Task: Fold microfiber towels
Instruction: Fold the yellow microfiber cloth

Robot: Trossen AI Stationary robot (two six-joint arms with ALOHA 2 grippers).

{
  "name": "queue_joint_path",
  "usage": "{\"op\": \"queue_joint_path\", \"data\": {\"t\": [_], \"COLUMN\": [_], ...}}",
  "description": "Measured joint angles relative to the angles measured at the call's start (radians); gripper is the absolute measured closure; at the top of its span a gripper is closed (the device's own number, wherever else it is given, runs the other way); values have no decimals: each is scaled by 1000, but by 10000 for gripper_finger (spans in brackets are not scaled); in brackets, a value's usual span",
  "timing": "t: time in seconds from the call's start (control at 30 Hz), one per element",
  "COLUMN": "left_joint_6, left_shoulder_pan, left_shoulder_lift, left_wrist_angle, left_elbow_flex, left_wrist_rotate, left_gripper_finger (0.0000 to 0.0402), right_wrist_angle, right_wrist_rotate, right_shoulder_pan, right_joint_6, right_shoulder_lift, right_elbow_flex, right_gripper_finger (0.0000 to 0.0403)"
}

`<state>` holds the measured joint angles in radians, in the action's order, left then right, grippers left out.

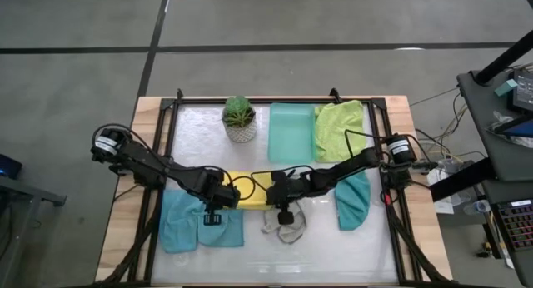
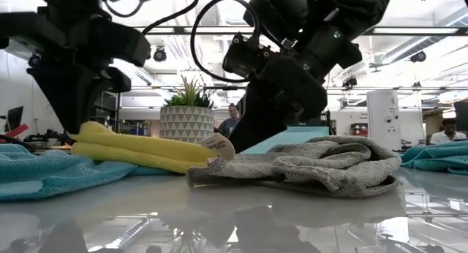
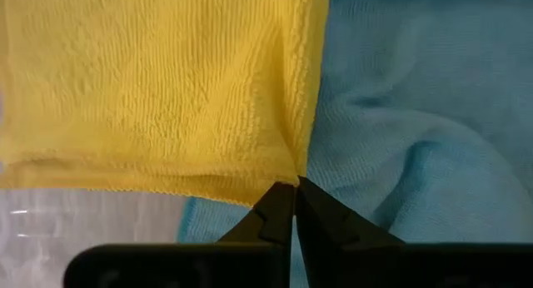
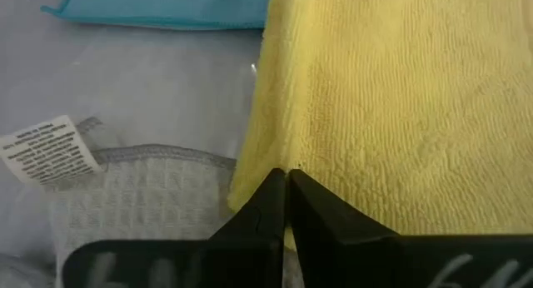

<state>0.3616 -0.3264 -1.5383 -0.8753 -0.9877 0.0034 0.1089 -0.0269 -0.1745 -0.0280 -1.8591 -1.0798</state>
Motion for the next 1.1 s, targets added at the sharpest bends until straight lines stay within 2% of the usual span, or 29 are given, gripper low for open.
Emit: {"op": "queue_joint_path", "data": {"t": [0.33, 0.63, 0.73, 0.93, 1.1], "left_joint_6": [24, 12, -2, -36, -80], "left_shoulder_pan": [-3, -2, -2, -2, -1], "left_shoulder_lift": [2, 75, 121, 187, 177], "left_wrist_angle": [-8, -62, -50, 90, 306], "left_elbow_flex": [29, 20, 13, 38, 119], "left_wrist_rotate": [32, 31, 16, -139, -206], "left_gripper_finger": [393, 305, 290, 304, 340], "right_wrist_angle": [-56, -98, -131, -119, -16], "right_wrist_rotate": [-2, -3, -3, 1, 3], "right_shoulder_pan": [0, 0, 0, 2, 7], "right_joint_6": [3, 9, 2, 13, 3], "right_shoulder_lift": [0, 17, 41, 73, 60], "right_elbow_flex": [-35, -52, -58, -56, -42], "right_gripper_finger": [389, 326, 305, 288, 312]}}
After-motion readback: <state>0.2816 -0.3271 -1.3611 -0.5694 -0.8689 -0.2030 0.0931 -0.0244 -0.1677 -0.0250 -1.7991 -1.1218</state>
